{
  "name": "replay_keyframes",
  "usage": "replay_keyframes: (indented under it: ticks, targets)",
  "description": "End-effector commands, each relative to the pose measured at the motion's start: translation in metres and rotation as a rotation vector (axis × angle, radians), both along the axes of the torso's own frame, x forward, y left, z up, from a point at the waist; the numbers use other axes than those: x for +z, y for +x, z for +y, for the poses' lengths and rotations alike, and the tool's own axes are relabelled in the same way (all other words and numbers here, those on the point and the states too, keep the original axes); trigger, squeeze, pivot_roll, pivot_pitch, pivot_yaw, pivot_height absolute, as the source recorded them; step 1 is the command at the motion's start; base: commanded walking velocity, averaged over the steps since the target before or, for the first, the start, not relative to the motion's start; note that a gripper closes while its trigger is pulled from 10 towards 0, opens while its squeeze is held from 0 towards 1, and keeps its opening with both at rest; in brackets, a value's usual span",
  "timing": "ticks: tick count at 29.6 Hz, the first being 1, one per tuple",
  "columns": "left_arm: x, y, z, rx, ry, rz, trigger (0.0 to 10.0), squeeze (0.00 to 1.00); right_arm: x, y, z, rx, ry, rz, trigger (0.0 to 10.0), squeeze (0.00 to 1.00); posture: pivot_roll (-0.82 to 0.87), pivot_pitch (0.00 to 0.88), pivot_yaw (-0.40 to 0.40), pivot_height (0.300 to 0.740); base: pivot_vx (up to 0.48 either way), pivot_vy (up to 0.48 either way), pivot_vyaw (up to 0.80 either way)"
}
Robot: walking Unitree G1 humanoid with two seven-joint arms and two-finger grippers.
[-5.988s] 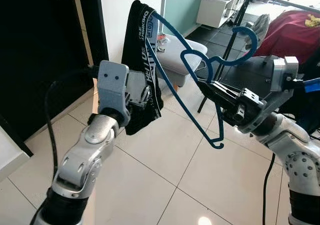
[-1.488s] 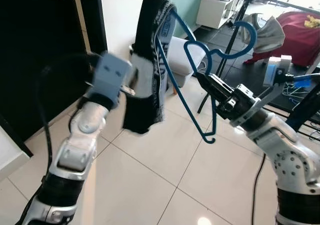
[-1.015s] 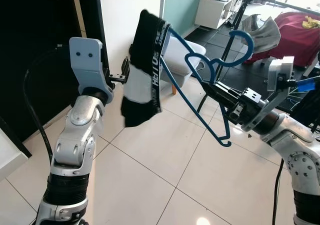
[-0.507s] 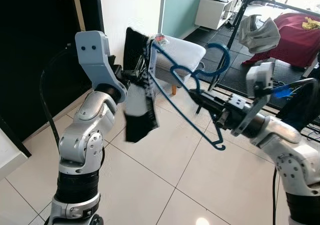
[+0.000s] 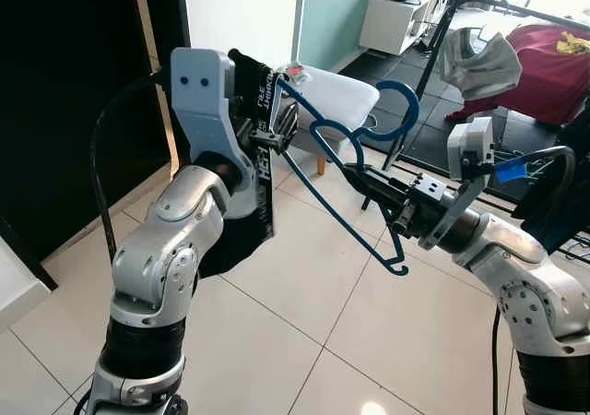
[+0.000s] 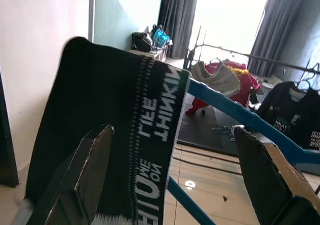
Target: Hang hanger
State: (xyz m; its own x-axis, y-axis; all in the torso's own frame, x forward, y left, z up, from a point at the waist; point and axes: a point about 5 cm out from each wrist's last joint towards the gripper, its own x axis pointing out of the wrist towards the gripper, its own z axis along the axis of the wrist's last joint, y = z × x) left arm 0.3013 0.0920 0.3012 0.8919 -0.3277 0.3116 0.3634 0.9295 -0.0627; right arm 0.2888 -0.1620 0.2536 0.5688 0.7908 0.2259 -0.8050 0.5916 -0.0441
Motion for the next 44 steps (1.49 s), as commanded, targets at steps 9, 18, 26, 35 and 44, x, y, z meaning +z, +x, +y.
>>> replay_keyframes:
  ticks: [9,18,26,35,44]
  targets:
    - [-0.004,0.003,0.007,0.128,0.134,-0.014,10.0,0.00,0.003,0.000,0.003,0.012,0.021,-0.021,10.0,0.00,0.02,0.084,-0.066,0.740,0.000,0.000,0.00]
    - [-0.006,0.012,0.011,0.218,0.119,0.014,10.0,0.00,0.004,-0.003,0.004,0.023,0.030,-0.023,10.0,0.00,0.02,0.084,-0.064,0.740,0.000,0.000,0.00]
    - [-0.003,0.013,0.015,0.246,0.113,-0.002,0.0,0.00,0.005,-0.004,0.005,0.025,0.034,-0.023,10.0,0.00,0.01,0.086,-0.061,0.740,0.000,0.000,0.00]
    - [0.004,0.013,0.022,0.287,0.118,-0.046,0.0,0.00,0.003,-0.003,0.005,0.025,0.036,-0.015,10.0,0.00,0.02,0.086,-0.065,0.740,0.000,0.000,0.00]
    - [0.006,0.013,0.019,0.266,0.112,-0.065,0.0,0.00,0.000,-0.003,0.006,0.017,0.029,-0.011,10.0,0.00,0.02,0.083,-0.063,0.740,0.000,0.000,0.00]
